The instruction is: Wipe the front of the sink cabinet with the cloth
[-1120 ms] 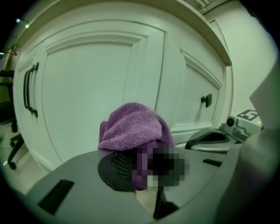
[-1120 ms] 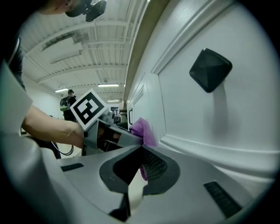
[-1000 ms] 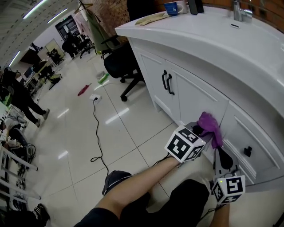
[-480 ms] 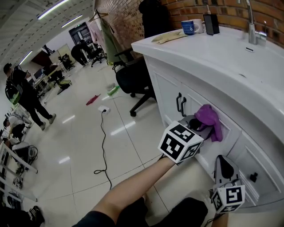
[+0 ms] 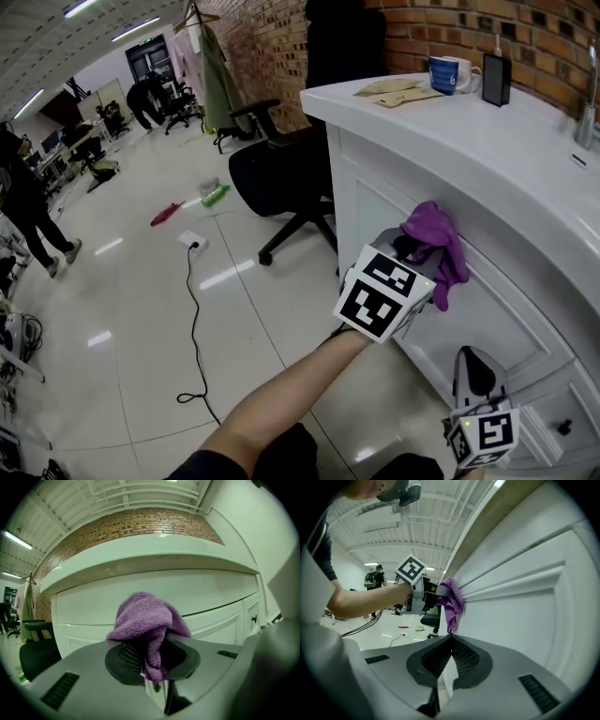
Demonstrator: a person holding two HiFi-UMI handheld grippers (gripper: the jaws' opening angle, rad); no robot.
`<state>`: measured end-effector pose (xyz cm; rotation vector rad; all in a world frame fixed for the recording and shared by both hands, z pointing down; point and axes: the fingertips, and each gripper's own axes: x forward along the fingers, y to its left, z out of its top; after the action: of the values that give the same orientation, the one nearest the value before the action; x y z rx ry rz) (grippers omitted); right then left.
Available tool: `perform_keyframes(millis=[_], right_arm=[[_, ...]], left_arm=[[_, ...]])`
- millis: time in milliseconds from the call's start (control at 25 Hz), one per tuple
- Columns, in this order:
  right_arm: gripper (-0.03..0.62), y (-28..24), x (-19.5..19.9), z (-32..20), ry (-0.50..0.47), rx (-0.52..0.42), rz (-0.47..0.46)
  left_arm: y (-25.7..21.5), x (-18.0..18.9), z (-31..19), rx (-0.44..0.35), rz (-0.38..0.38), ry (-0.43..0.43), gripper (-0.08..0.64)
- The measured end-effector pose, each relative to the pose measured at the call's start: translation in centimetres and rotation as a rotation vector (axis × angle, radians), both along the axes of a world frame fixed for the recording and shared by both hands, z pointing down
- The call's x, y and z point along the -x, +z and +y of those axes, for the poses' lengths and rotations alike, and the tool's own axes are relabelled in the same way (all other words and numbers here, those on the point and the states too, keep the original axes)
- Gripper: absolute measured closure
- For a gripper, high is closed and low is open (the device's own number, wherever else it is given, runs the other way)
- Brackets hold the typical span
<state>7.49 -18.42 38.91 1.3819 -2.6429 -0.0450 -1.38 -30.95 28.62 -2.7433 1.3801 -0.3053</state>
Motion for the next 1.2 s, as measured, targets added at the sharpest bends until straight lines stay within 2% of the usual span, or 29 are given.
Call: perform_keyframes(millis=[240,480,600,680,800,920,1080,1200], right_arm=[[0.592,-1.0,7.1,-3.0,-0.027,-0.021,0.051],[0.592,-0.2,10.9,-4.1,-0.023,0.036,0.108],[0.592,0.3,11.8,-4.4,-0.015,0.097,0.105],[0.592,0.4,12.2,-4.7,-0.020,0.133,0.109],[0.592,0.5,12.3,-5.9,-0.039,0.161,0.128],[0.592,1.8,11.7,-6.2,-0.058,0.157,0.127],[0.592,3.1,10.8,-6.5,-0.069,0.130,0.068],[0.592,3.9,10.6,-5.4,-0.091,0.144,0.060]], left_arm=[[1.3,6.3,-6.0,-0.004,0.027,-0.015,0.491],[1.9,14.6,-11.4,-0.034,0.016,-0.140,0.491],[2.3,19.0,-14.1,0.002,0.063,-0.218,0.491],[2.6,20.4,-15.1,0.030,0.109,-0.228,0.491],[2.1,21.0,-15.9,0.015,0.121,-0.252,0.491],[2.6,20.0,-15.3,0.003,0.083,-0.269,0.499],[3.9,15.1,-12.7,0.017,0.059,-0.170,0.499],[5.1,11.2,-10.2,0.057,0.051,-0.099,0.499]])
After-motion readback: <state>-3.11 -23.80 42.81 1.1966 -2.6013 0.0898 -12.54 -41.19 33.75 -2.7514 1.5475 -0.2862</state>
